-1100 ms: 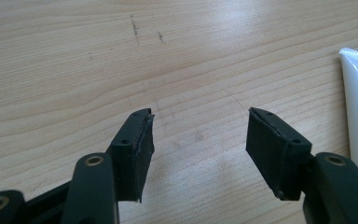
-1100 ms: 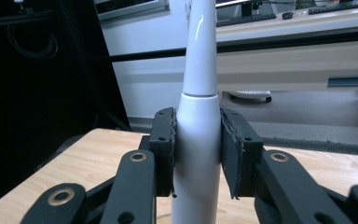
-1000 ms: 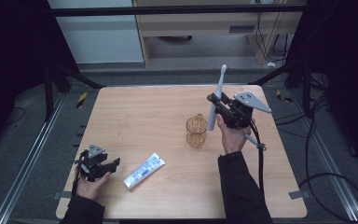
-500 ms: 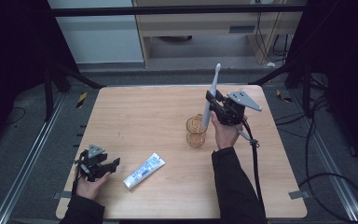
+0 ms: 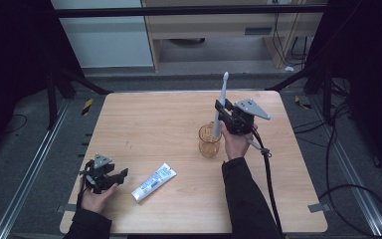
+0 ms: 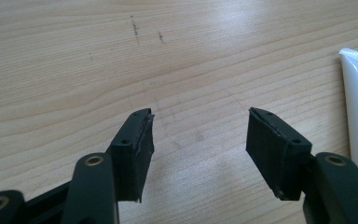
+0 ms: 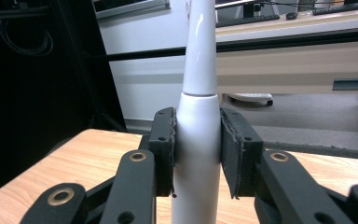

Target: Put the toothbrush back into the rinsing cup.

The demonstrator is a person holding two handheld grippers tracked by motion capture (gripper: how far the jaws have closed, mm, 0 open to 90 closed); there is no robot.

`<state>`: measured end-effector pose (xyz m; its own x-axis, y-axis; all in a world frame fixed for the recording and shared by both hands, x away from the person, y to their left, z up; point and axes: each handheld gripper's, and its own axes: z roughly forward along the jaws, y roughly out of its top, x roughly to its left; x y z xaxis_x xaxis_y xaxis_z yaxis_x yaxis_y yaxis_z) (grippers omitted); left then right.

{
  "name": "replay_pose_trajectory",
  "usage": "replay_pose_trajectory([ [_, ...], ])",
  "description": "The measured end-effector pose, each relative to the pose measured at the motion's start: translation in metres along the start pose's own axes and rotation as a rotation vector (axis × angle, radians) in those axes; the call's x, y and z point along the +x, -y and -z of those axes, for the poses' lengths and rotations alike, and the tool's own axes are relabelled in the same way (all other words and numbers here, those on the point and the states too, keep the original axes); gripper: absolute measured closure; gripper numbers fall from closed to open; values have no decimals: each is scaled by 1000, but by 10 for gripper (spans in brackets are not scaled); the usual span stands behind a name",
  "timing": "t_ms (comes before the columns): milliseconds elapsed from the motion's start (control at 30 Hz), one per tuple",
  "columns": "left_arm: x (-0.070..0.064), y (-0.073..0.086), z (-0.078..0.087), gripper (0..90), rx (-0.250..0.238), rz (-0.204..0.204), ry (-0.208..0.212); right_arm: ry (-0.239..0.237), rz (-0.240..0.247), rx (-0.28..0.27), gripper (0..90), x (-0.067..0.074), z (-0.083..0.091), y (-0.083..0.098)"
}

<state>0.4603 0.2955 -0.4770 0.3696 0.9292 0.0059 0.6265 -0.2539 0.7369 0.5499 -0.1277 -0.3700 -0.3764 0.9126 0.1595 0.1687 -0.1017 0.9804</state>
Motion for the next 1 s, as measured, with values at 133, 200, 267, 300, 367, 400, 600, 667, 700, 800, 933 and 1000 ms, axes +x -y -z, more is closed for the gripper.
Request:
replay_pose_trajectory([
  [133,0,0,0,406,0,0,-1,-3,0,16,677,-2,-2,7],
  [200,0,0,0,406,1,0,-1,-5,1,22,677,-2,-3,10],
  [267,0,0,0,406,1,-1,-1,-8,1,30,678,-2,-4,13],
  [300,0,0,0,406,1,-1,-1,-11,2,34,677,-2,-5,14],
  [367,0,0,0,406,1,-1,-1,-12,7,44,677,-1,-6,17],
  [400,0,0,0,406,0,0,-1,-12,12,50,678,-1,-6,19],
  [600,0,0,0,405,0,0,-1,-13,17,67,677,-1,-8,26],
  [667,0,0,0,405,1,-1,-1,-11,20,73,677,-2,-7,29],
  [700,0,0,0,405,1,-1,-2,-10,17,76,677,-2,-7,30],
  [800,0,0,0,405,1,-1,-2,-12,14,88,676,-4,-7,34],
  [933,0,0,0,405,0,-1,-1,-12,8,98,676,-4,-6,38],
  [1000,0,0,0,405,1,-1,-1,-10,10,109,676,-5,-5,41],
])
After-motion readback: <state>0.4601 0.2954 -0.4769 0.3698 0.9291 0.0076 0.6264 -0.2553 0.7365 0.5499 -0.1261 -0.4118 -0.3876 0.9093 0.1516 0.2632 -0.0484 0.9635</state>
